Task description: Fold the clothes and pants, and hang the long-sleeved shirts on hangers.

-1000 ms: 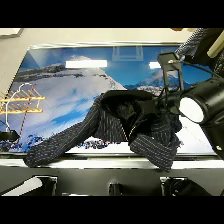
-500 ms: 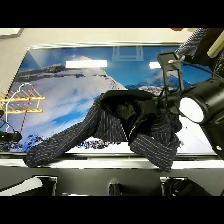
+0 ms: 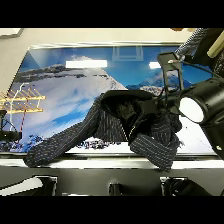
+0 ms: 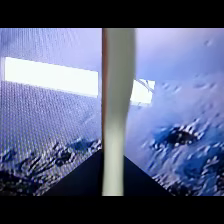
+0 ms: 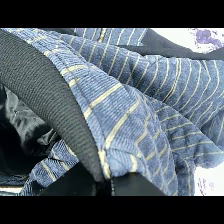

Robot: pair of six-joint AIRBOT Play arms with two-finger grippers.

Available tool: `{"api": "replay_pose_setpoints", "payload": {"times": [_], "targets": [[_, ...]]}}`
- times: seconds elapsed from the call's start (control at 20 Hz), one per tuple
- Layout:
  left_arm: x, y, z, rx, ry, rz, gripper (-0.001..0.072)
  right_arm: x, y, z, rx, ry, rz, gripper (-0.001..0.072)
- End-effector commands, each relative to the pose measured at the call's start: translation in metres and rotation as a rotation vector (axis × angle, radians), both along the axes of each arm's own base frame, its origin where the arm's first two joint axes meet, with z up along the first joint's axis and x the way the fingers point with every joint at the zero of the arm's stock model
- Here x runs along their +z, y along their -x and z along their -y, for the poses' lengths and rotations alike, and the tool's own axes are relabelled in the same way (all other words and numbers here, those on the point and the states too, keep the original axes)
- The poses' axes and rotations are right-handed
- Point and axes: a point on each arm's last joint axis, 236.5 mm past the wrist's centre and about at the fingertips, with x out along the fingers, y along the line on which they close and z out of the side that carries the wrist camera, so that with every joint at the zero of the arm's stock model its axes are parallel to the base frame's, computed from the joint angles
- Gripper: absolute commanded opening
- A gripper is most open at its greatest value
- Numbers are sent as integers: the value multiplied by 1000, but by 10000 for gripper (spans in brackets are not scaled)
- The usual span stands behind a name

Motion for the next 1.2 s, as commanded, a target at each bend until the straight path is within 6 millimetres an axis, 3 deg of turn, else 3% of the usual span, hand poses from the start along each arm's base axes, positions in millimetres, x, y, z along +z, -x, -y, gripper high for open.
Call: {"api": "replay_pose_setpoints", "payload": {"times": [0.0, 0.1, 0.2, 0.4, 0.65, 0.75, 0.85, 1.0, 1.15], "targets": [[1, -6, 5, 8, 21, 16, 6, 0, 0, 0, 4, 3, -1, 17], [12, -19, 6, 37, 37, 70, 6, 0, 0, 0, 5, 3, -1, 17], [35, -39, 5, 67, 43, 156, 6, 0, 0, 0, 4, 4, 0, 16], [115, -85, 10, 49, -11, 369, 5, 0, -1, 0, 28, 18, 3, 16], [217, -122, 36, 29, -103, 601, 5, 0, 0, 0, 30, 21, 1, 16], [256, -133, 71, -40, -113, 706, 4, 0, -1, 1, 27, 25, 8, 16], [280, -137, 127, -167, -84, 760, 3, 2, -4, 0, 30, 20, 20, 16], [276, -117, 226, -476, -22, 723, 3, -2, -10, 2, 25, 42, 23, 16], [255, -75, 295, -685, 50, 686, 3, -16, -18, 5, 13, 93, -5, 16]]}}
